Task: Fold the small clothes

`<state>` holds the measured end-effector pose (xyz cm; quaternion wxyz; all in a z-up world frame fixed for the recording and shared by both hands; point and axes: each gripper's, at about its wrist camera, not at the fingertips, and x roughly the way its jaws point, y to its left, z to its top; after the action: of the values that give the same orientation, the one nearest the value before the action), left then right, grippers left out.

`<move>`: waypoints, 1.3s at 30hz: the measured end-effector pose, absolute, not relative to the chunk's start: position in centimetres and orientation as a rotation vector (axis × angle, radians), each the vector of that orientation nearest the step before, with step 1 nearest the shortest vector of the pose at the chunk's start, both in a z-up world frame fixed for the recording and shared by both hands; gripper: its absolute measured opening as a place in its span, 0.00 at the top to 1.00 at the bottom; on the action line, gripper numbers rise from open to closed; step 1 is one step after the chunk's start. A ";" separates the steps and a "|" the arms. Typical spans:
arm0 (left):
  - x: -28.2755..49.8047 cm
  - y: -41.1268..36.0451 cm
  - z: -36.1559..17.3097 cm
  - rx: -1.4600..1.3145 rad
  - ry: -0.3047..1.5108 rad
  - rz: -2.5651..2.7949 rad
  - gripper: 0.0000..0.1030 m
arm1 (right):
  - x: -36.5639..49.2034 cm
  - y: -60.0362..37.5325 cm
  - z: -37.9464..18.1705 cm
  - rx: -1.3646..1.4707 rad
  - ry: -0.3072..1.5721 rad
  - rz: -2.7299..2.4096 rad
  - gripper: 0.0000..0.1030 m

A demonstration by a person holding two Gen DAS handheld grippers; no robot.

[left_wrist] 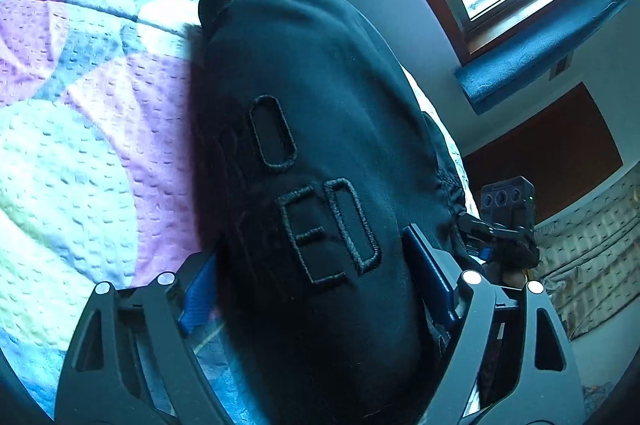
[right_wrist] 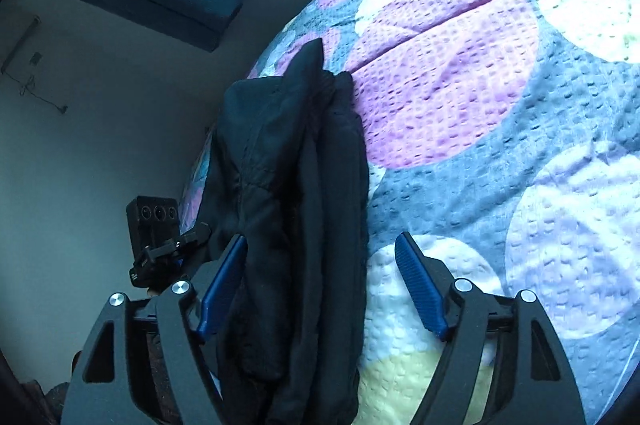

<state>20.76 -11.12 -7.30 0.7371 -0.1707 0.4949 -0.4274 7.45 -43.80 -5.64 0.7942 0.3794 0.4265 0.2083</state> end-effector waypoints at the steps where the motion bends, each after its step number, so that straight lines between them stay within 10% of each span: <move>1: 20.8 -11.3 -7.3 -0.373 1.091 -0.934 0.18 | 8.1 -43.6 -5.7 0.803 0.901 0.449 0.26; 4: 20.7 -11.9 -7.1 -0.363 1.092 -0.922 0.21 | 10.1 -42.9 -5.8 0.777 0.844 0.468 0.25; 9: 20.8 -11.7 -5.8 -0.355 1.082 -0.897 0.45 | 11.6 -41.2 -4.7 0.832 0.831 0.540 0.60; 17: 25.5 -11.1 -4.0 -0.271 1.044 -0.872 0.46 | 15.0 -40.1 -3.9 0.884 0.777 0.540 0.62; 25: 23.0 -7.5 -4.8 -0.404 1.050 -0.888 0.12 | 13.2 -41.5 -5.1 0.925 0.819 0.492 0.27; 35: 17.5 -8.4 -6.4 -0.264 1.058 -0.908 0.09 | 7.6 -37.8 -5.2 0.747 0.922 0.535 0.21; 36: 17.7 -8.8 -6.2 -0.257 1.055 -0.897 0.18 | 7.8 -37.1 -5.0 0.703 0.934 0.518 0.27; 37: 17.8 -8.9 -6.1 -0.252 1.056 -0.876 0.21 | 8.4 -36.1 -4.9 0.684 0.945 0.502 0.55; 39: 17.7 -9.0 -5.6 -0.244 1.052 -0.856 0.31 | 8.7 -35.7 -5.5 0.761 0.978 0.520 0.64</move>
<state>17.73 -9.05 -5.55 0.7718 -0.1127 0.4853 -0.3951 8.68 -35.70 -5.55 0.7827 0.3525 0.4530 0.2407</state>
